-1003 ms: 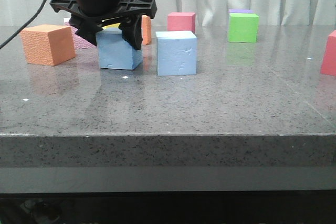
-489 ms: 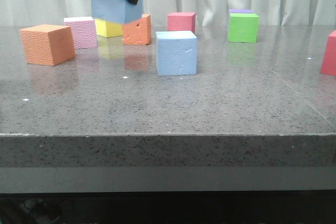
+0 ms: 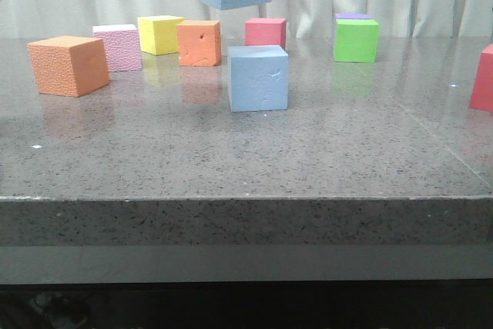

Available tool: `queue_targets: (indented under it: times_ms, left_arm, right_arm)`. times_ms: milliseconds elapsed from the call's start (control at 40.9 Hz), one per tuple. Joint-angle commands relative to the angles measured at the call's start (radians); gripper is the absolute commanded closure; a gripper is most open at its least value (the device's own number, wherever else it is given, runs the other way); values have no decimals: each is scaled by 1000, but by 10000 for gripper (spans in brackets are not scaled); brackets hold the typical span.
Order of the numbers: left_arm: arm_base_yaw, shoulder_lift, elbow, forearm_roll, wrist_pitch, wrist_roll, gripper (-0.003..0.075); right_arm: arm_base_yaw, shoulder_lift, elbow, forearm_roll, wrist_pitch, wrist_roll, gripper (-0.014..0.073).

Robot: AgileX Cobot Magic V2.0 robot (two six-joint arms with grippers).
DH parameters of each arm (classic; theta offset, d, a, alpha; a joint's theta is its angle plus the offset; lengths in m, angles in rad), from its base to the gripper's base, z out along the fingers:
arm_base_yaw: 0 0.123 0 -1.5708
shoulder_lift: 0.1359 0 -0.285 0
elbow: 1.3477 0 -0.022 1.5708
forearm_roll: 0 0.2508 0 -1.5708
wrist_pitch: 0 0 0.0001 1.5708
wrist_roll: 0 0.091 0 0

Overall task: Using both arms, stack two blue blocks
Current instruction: 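Lift the grasped blue cube up with the left gripper, then place the blue cube on top of the moved blue cube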

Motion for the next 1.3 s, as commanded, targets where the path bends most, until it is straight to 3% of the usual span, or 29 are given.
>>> queue_targets:
  times_ms: [0,122,367,783,1174,1272]
  left_arm:
    - [16,-34,-35,-161,2,150,370]
    - [45,2,-46,-269,66,233,370]
    - [104,103,-160,-353,213,259,370]
    - [107,168,-193,-350,206,383,370]
    - [107,172,-193,-350,180,421,369]
    - [107,178,-193,-350,187,421,338]
  right_arm:
    - [-5,-12,-27,13,-49,-11,-59]
    - [-5,-12,-27,13,-49,-11,-59]
    - [-5,-12,-27,13,-49,-11,-59]
    - [-5,-12,-27,13,-49,-11,-59]
    - [-5,-12,-27,13,-49,-11,-59]
    - [-5,-12,-27,13,-49,-11,-59]
